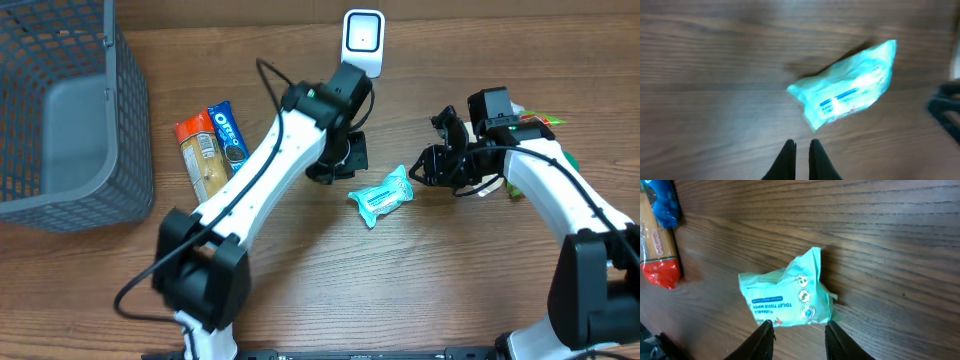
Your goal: Scan the item barcode
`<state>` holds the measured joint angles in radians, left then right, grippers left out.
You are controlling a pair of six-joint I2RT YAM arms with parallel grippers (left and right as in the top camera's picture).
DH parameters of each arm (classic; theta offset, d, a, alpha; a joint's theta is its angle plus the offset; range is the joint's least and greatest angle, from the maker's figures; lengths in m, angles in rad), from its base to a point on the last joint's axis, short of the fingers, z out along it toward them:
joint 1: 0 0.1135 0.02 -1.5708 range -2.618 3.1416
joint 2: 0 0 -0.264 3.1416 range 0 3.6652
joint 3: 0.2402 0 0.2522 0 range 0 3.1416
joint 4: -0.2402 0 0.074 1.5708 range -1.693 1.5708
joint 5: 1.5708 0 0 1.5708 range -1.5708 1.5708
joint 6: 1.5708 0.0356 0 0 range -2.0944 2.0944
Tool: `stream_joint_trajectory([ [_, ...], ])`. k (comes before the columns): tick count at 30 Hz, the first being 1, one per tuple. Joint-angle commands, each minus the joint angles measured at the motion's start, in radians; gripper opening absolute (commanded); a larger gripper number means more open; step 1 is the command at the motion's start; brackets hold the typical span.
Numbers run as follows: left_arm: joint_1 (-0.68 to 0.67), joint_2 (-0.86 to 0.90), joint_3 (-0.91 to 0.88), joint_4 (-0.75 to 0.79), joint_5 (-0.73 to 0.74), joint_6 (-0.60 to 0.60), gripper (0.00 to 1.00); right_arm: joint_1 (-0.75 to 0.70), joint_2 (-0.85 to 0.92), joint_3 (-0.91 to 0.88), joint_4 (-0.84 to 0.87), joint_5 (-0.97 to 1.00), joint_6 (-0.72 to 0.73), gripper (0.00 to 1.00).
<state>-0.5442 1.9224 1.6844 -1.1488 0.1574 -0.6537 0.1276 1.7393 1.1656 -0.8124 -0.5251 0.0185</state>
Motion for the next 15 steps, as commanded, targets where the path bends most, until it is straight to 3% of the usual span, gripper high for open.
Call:
stream_joint_trajectory([
  [1,-0.024,-0.076,-0.127,0.104,0.028,-0.068,0.04,0.0,0.059,0.023,0.002,-0.029,-0.051,0.39],
  [8,-0.086,-0.079,-0.274,0.276,0.027,-0.14,0.04,-0.013,0.115,0.023,-0.004,-0.03,-0.13,0.52],
  [15,-0.085,-0.079,-0.344,0.363,0.008,-0.163,0.05,-0.028,0.127,0.023,0.021,-0.117,-0.213,0.55],
])
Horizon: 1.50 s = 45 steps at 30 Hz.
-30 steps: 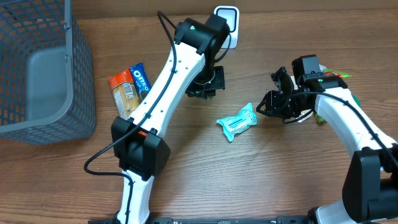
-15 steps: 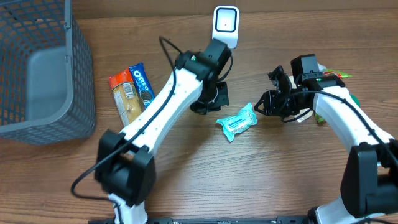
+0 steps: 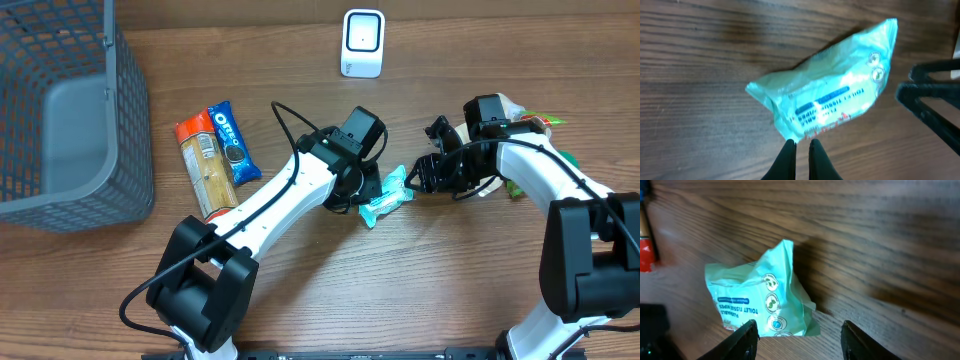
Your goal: Scan the item barcode
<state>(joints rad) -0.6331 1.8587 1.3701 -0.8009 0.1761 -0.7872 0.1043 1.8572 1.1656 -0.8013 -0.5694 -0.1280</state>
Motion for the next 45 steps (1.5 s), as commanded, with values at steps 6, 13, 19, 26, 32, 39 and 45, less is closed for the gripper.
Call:
stream_joint_trajectory([
  [6,0.004,-0.015,-0.077,0.07,-0.028,-0.048,0.05,0.005,0.058,0.022,0.039,-0.13,-0.084,0.55],
  [13,0.005,-0.015,-0.102,0.078,-0.037,-0.039,0.04,0.007,0.087,0.019,0.042,-0.151,-0.09,0.52],
  [19,0.005,-0.015,-0.132,0.124,-0.03,-0.036,0.04,0.031,0.089,0.018,0.042,-0.195,-0.108,0.42],
  [26,0.005,-0.014,-0.158,0.137,-0.026,-0.036,0.04,0.056,0.089,0.015,0.038,-0.195,-0.096,0.31],
  [32,0.005,-0.014,-0.158,0.14,-0.025,-0.036,0.04,0.06,0.089,-0.018,0.114,-0.195,-0.017,0.41],
  [39,0.005,-0.014,-0.158,0.133,-0.025,-0.037,0.04,0.064,0.09,-0.056,0.214,-0.195,0.035,0.49],
  [45,0.006,-0.013,-0.158,0.132,-0.023,-0.04,0.04,0.12,0.119,-0.056,0.242,-0.171,0.034,0.49],
])
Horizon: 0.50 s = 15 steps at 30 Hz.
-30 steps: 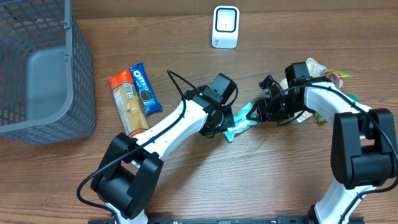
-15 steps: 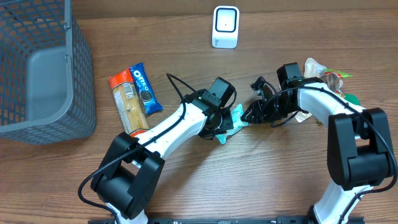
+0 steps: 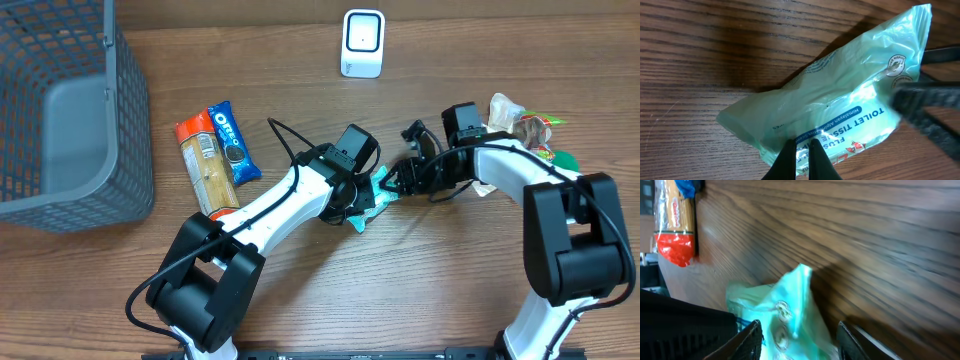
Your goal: Scan the item barcode
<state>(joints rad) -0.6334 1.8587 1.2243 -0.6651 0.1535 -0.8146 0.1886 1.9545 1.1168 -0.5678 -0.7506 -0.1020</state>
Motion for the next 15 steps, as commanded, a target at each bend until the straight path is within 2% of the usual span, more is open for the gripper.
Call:
stream_joint_trajectory([
  [1,0.006,-0.013,-0.012,-0.003,0.002,-0.013,0.04,0.048,0.03,-0.007,0.012,0.019,0.008,0.49],
  [3,0.006,-0.013,-0.012,-0.004,0.004,-0.013,0.04,0.07,0.044,-0.007,0.013,0.043,0.009,0.41],
  [5,0.006,-0.013,-0.012,-0.004,0.004,-0.013,0.04,0.085,0.05,-0.007,0.011,0.054,0.009,0.23],
  [9,0.006,-0.013,-0.012,-0.008,0.004,-0.013,0.04,0.083,0.05,-0.007,0.006,0.053,0.01,0.12],
  [15,0.019,-0.013,-0.011,-0.007,0.007,-0.026,0.04,0.048,0.049,-0.007,-0.032,0.053,0.009,0.04],
])
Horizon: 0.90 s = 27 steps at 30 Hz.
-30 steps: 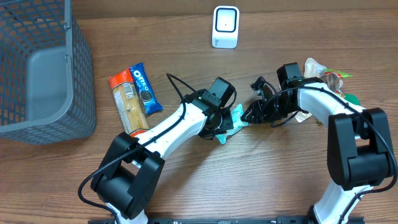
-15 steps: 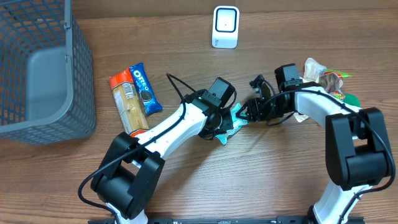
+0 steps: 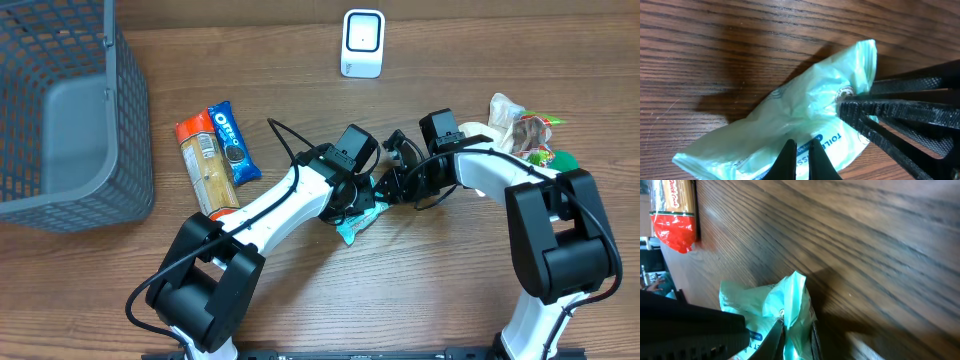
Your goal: Scan the item barcode
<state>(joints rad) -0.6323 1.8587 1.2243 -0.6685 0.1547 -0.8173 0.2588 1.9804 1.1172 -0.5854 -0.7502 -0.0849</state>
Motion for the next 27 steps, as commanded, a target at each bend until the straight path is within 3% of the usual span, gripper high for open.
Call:
stream_joint_trajectory([
  [1,0.025,-0.013,-0.011,-0.004,0.012,-0.025,0.04,-0.031,0.02,-0.006,-0.024,0.052,-0.008,0.04],
  [5,0.084,-0.013,-0.01,-0.014,0.06,-0.024,0.04,-0.059,-0.011,0.003,-0.075,0.069,-0.007,0.04],
  [9,0.157,-0.013,-0.01,-0.039,0.101,-0.019,0.04,-0.056,-0.097,0.023,-0.129,0.218,0.021,0.04],
  [15,0.22,-0.013,-0.01,-0.057,0.127,0.032,0.04,0.043,-0.278,0.031,-0.148,0.673,0.207,0.04],
  [21,0.22,-0.013,-0.01,-0.061,0.097,0.032,0.04,0.255,-0.38,0.031,-0.18,1.215,0.361,0.04],
  [27,0.22,-0.013,-0.01,-0.06,0.096,0.032,0.04,0.476,-0.379,0.029,-0.2,1.531,0.401,0.04],
])
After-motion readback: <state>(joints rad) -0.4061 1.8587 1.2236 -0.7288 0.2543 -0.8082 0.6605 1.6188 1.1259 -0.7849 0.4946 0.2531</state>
